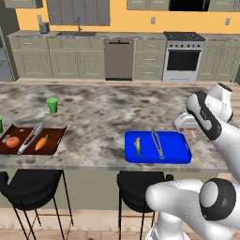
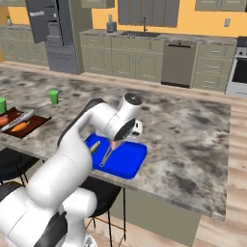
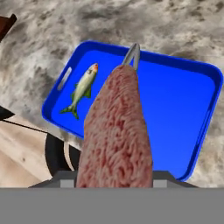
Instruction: Gather the carrot and squash from the fridge and place them on a tray on the dining counter. Then gather the steak and fish from the fridge and place them on the other tray.
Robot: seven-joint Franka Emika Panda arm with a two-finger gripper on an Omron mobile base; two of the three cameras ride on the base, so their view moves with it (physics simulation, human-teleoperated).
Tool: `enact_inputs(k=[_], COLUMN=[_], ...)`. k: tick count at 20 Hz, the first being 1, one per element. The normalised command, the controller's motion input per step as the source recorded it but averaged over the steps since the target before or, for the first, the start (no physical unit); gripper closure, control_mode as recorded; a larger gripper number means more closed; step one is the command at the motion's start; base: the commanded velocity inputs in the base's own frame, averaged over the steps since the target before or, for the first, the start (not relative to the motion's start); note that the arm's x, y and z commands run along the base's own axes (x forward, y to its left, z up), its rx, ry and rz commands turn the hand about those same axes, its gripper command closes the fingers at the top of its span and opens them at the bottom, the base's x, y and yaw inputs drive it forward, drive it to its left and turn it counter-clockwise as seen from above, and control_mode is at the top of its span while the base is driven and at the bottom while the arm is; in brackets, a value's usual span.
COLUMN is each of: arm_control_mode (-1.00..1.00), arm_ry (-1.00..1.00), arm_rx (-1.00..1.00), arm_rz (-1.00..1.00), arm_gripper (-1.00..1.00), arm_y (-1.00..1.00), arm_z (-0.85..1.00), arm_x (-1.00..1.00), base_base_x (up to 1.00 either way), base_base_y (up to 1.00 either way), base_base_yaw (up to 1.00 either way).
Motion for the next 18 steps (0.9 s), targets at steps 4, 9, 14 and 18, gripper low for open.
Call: enact_inputs(k=[4, 9, 14, 18], arm_control_mode=[-1.0, -1.0, -1.0, -1.0], arm_ry=[0.12, 0.04, 0.0, -0.01], arm_rx=[-0.03, -0.05, -0.07, -0.09], arm_rz=[0.0, 0.0, 0.0, 0.01], arm_gripper=[1.0, 1.0, 1.0, 1.0], arm_y=[0.0, 0.0, 0.0, 0.0], arm_z=[-0.47, -0.39, -0.42, -0.4], arm_x=[0.51, 0.36, 0.2, 0.1], base_base_x=[0.0, 0.0, 0.0, 0.0], base_base_y=[0.0, 0.0, 0.0, 0.0], base_base_yaw=[0.0, 0.0, 0.0, 0.0])
